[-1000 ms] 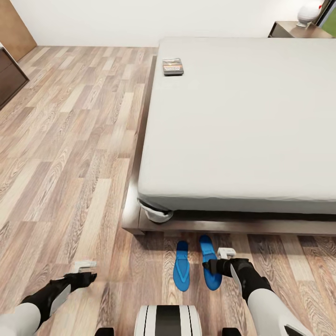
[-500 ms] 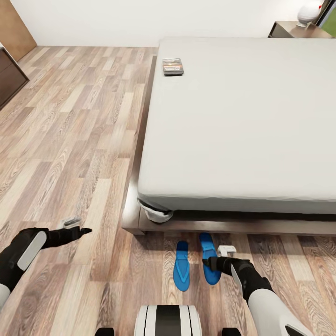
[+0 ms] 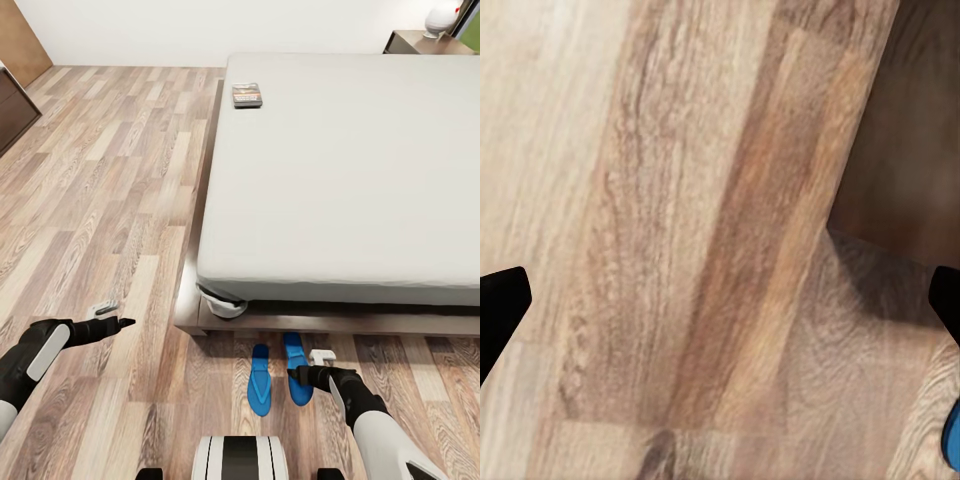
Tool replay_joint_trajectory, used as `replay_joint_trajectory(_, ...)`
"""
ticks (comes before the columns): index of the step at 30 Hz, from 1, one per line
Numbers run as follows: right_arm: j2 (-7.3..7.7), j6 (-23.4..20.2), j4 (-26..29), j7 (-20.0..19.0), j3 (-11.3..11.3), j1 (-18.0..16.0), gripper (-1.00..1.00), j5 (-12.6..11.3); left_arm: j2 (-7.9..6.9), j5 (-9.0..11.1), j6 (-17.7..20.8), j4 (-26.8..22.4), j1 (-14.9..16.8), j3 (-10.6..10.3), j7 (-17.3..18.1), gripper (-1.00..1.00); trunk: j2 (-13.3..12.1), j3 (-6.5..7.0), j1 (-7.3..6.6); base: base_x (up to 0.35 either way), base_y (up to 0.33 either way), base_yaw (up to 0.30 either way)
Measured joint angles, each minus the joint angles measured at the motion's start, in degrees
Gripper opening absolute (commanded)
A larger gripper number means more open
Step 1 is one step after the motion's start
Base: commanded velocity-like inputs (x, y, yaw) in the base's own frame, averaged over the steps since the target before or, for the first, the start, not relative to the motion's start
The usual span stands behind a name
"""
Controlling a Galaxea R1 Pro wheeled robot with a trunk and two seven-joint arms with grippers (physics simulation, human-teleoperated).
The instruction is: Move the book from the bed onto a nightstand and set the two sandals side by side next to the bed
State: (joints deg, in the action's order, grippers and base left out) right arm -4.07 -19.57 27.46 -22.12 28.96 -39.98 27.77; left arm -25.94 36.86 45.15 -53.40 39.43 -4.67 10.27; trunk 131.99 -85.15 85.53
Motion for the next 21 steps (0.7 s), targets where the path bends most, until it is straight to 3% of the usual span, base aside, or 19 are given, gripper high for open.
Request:
replay_joint_trajectory(14, 0.0, 0.0, 0.0, 0.0, 0.0, -0.1, -1.0, 0.0, -0.01, 0.0, 0.0, 0.0, 0.0, 0.0, 0.0, 1.0, 0.0, 0.0, 0.0, 0.0, 0.0, 0.0)
replay_joint_trajectory(21, 1.77, -1.8, 1.4, -0.4, -0.7, 2.2, -1.0, -0.1, 2.24, -0.2, 1.0, 2.2, -2.3, -1.2, -1.7, 1.0, 0.0, 0.0, 0.0, 0.0, 0.0, 0.0)
